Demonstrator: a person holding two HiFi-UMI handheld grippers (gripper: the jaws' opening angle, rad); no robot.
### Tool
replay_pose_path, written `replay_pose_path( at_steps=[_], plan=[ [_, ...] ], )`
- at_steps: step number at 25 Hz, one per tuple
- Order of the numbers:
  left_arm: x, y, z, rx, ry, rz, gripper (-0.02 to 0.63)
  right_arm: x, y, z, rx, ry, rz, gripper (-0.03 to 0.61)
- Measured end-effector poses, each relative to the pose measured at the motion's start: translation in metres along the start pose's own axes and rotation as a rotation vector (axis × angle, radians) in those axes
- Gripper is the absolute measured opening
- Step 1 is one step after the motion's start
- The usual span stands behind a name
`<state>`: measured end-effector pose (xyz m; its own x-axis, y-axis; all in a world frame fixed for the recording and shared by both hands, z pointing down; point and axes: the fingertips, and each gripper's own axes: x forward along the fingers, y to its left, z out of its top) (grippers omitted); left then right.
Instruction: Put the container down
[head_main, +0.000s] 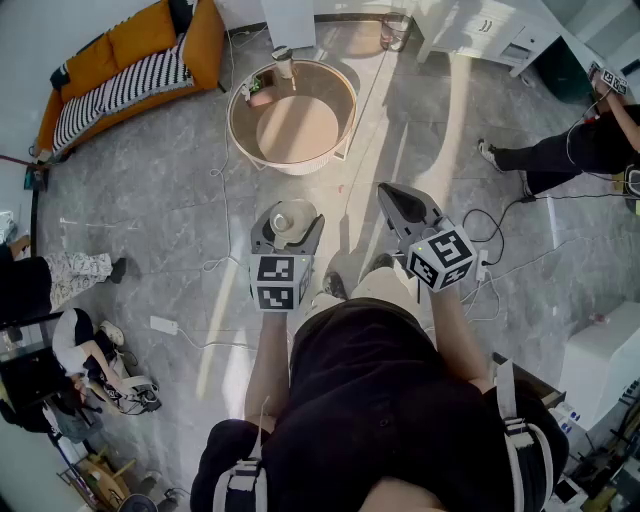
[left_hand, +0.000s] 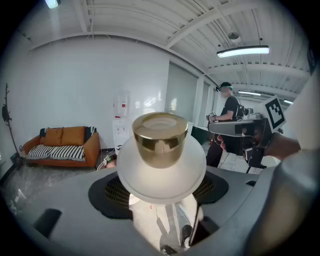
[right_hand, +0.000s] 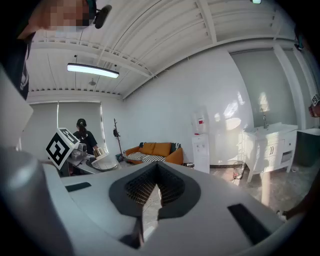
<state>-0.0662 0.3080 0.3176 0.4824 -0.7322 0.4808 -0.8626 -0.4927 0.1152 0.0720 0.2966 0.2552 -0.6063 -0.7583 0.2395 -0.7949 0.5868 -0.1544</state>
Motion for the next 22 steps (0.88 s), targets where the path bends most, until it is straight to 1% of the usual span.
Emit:
replay_pose_path(
  at_steps=[6, 13, 18, 22],
  plan=[
    [0.000, 0.001, 0.007, 0.006, -0.022, -0.002, 0.347, -0.001, 0.003, 0.006, -0.015, -0.020, 0.009, 0.002],
    [-0.003, 0.001, 0.006, 0.022, -0.017, 0.001, 0.347, -0.005, 0.008, 0.010, -0.017, -0.035, 0.018, 0.002],
    [-0.004, 0.004, 0.009, 0.028, -0.024, -0.001, 0.347, -0.005, 0.010, 0.014, -0.024, -0.038, 0.005, 0.002],
    [-0.004, 0.007, 0.006, 0.026, -0.023, -0.007, 0.347, -0.003, 0.013, 0.014, -0.004, -0.052, -0.001, 0.002]
  ],
)
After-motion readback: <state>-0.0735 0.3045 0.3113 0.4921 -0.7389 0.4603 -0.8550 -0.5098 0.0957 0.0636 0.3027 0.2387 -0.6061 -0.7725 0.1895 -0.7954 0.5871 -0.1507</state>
